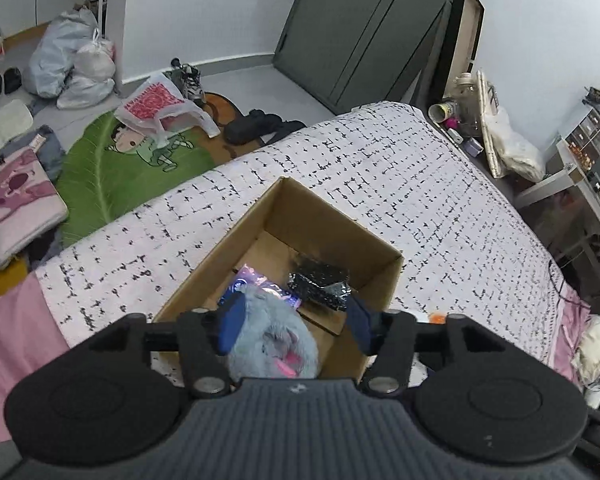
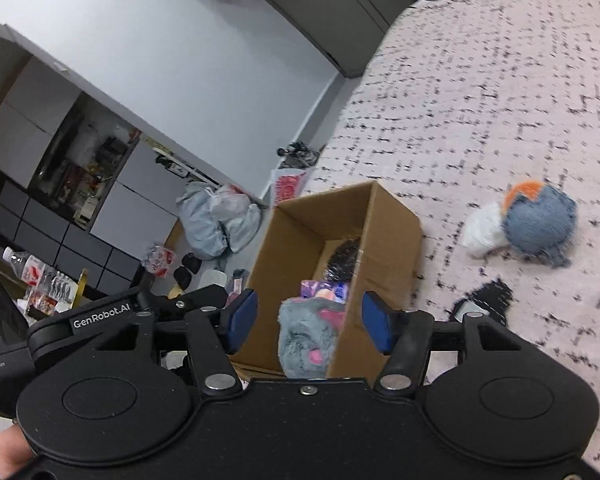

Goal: Organize soft objects
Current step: 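Carry the blue plush with the left gripper and drop it into the box, then grasp the black patch with the left gripper while the right grasps the denim plush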

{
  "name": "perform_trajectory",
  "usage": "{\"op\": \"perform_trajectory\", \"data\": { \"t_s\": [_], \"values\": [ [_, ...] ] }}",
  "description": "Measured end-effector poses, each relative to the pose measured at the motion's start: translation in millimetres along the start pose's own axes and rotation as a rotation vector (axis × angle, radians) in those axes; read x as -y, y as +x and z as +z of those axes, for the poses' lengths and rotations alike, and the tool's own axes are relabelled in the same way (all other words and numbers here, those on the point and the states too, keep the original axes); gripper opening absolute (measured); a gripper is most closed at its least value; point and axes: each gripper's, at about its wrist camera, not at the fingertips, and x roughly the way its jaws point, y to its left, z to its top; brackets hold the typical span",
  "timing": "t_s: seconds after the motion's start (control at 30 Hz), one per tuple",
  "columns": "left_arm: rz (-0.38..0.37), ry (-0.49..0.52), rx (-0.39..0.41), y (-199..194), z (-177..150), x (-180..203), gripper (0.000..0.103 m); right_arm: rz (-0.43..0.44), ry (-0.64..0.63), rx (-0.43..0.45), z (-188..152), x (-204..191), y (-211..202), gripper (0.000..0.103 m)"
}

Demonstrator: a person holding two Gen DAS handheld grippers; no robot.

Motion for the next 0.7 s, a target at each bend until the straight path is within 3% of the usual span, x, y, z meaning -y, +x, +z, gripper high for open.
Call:
{"op": "perform_trajectory", "data": {
  "t_s": [0.3,0.7],
  "values": [
    [0.0,0.021,0.004,-3,-6,17,0.07,-0.07,0.055,-0.033,5,19,-17,0.063],
    [-0.031,0.046,-0.006,-2,-26,55,0.071,-0.126,0.23,0.005,12,65,-47,0.063]
  ]
}}
